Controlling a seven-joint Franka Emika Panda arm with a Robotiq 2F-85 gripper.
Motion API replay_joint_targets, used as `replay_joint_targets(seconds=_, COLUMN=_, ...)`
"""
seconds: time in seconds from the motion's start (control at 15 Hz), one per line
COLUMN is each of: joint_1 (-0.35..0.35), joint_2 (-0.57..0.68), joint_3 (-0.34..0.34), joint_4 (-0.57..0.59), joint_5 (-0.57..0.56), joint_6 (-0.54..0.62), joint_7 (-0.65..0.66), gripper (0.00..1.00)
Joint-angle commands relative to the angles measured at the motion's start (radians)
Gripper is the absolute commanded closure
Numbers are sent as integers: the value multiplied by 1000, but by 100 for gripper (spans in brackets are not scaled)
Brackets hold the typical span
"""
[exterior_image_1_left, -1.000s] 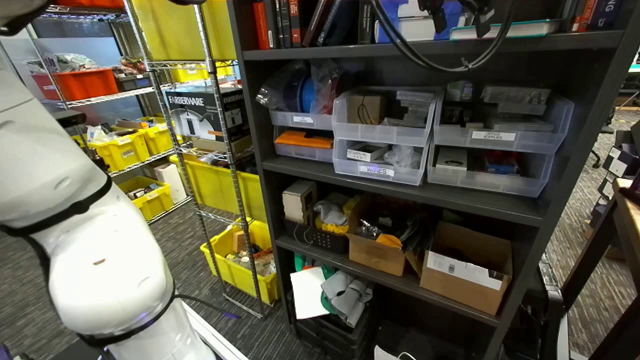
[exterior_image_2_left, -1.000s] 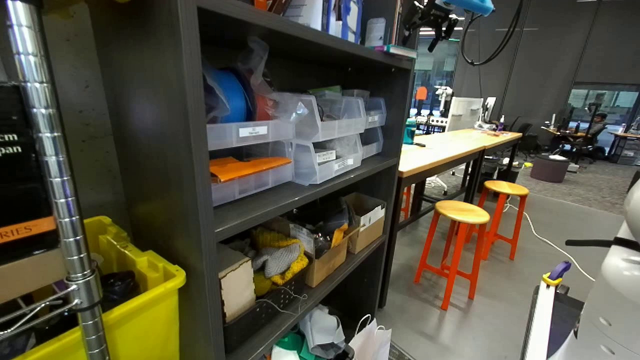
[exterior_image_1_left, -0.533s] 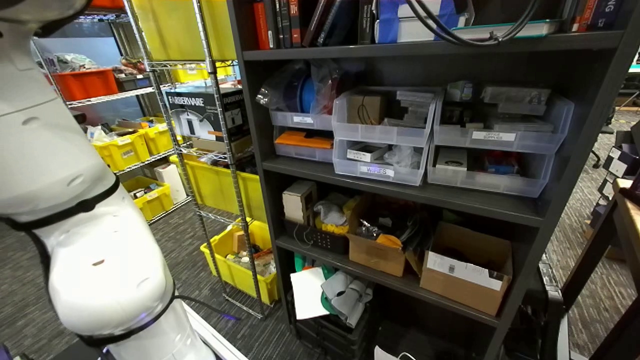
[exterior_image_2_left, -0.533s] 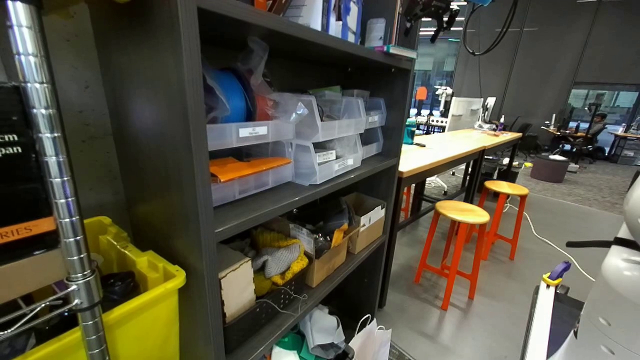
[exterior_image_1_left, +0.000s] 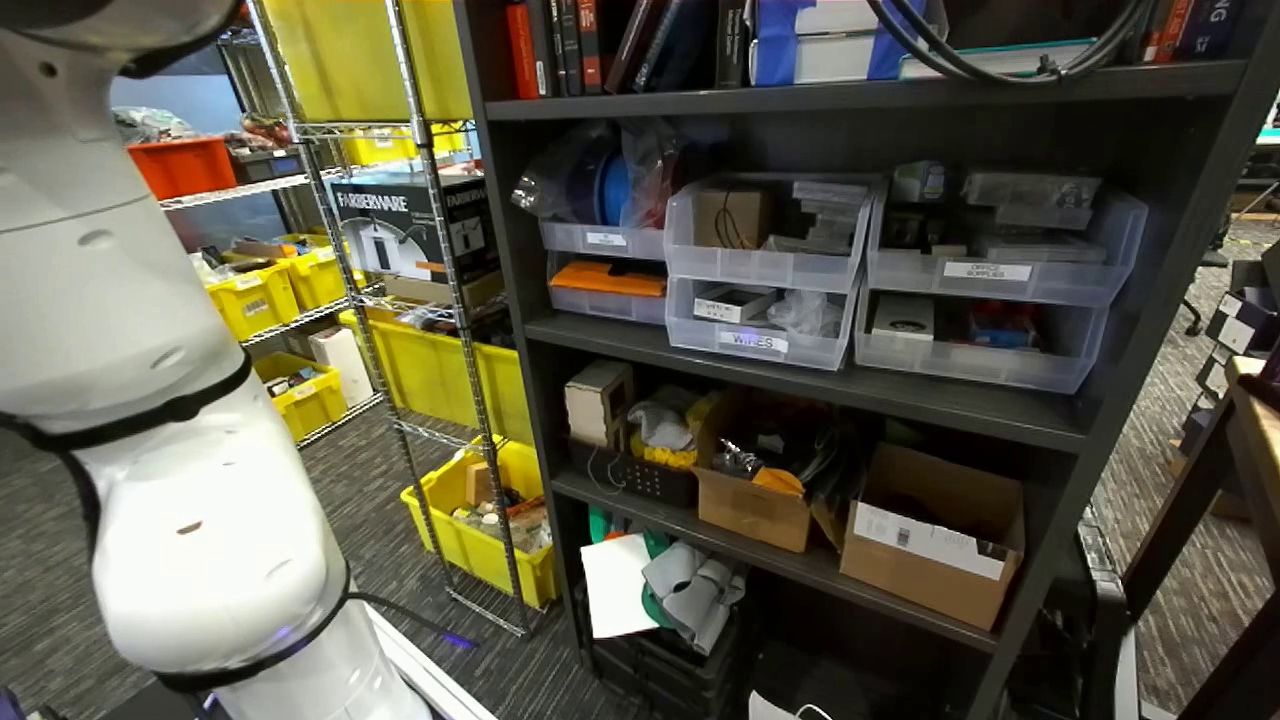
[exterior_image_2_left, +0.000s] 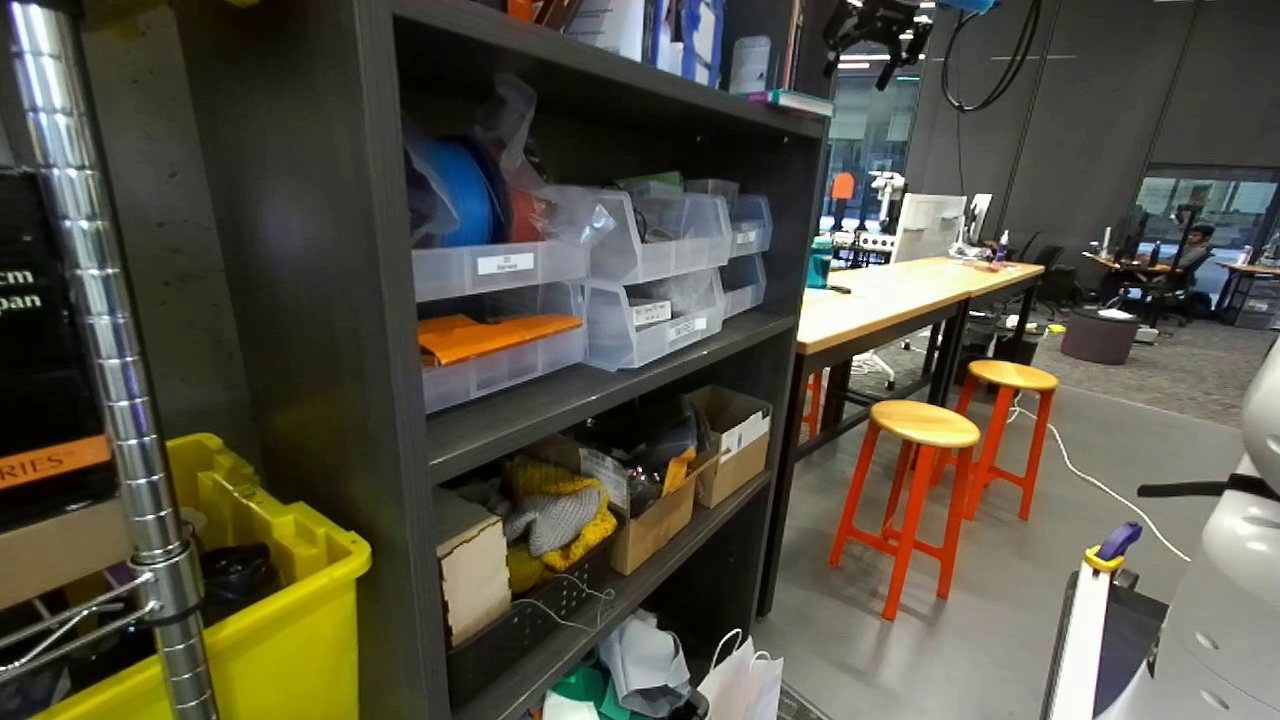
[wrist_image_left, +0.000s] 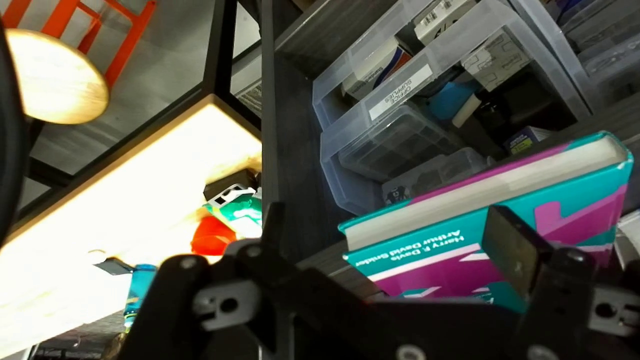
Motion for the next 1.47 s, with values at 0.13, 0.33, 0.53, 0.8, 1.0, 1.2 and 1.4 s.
replay_joint_targets(seconds=0.13, joint_1=-29, joint_2=60, joint_3=-19, joint_4=55, joint_5=108, joint_6=-17, joint_7=-44, gripper=0)
replay_joint_targets(seconds=0.33, joint_1=-40, joint_2=87, joint_3=-20, joint_4=71, joint_5=136, joint_6=-22, joint_7=-46, gripper=0)
replay_joint_targets(seconds=0.53, joint_1=-50, joint_2=117, joint_3=-19, joint_4=106, joint_5=155, joint_6=-26, joint_7=-49, gripper=0)
replay_joint_targets(seconds=0.8, joint_1=-61, joint_2=153, joint_3=-14, joint_4=172, joint_5=168, joint_6=-55, joint_7=-45, gripper=0)
replay_joint_targets(seconds=1.0, joint_1=-69, joint_2=171, joint_3=-11, joint_4=218, joint_5=172, joint_6=-73, joint_7=-48, gripper=0)
replay_joint_targets(seconds=1.2, joint_1=-79, joint_2=183, joint_3=-10, joint_4=246, joint_5=182, joint_6=-82, joint_7=-59, gripper=0)
replay_joint_targets(seconds=1.4, joint_1=-74, joint_2=191, joint_3=-24, joint_4=250, joint_5=210, joint_6=-75, joint_7=-78, gripper=0)
